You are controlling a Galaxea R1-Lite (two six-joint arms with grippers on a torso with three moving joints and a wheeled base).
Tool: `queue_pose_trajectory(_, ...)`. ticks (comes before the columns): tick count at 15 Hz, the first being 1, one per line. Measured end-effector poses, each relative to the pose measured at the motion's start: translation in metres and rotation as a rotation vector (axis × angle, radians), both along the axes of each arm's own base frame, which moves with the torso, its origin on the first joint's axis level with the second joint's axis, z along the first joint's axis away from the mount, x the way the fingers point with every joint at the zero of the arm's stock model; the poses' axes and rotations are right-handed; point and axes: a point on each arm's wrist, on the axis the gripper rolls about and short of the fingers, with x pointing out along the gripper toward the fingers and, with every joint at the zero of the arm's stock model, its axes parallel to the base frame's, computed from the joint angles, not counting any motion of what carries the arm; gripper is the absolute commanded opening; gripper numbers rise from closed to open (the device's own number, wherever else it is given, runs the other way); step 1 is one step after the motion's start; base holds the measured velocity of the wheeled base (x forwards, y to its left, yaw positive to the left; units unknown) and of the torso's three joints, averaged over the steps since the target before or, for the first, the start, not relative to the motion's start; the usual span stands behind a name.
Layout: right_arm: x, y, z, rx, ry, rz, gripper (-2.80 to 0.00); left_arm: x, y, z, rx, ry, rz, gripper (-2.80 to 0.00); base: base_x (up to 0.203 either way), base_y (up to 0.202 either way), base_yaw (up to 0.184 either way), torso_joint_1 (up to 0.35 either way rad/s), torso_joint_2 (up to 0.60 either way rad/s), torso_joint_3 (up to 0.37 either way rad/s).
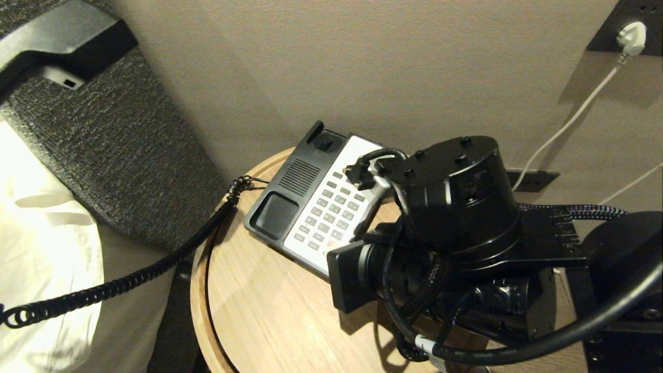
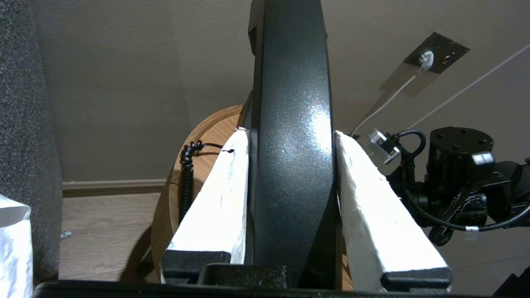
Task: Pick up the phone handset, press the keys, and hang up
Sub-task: Put the handset back
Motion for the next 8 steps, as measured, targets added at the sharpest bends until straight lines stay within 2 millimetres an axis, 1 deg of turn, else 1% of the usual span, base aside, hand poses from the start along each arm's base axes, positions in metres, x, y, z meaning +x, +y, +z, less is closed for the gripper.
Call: queue_pose_trajectory(8,0.0011,0.0019,-0.0038,-0.01,0.004,-0.001,-2.8,-0.0007,0.0004,-0.0001,0.0,-0.002,0.0,-2.8,0.0,0.0,0.0,0.0,0.0,0.0)
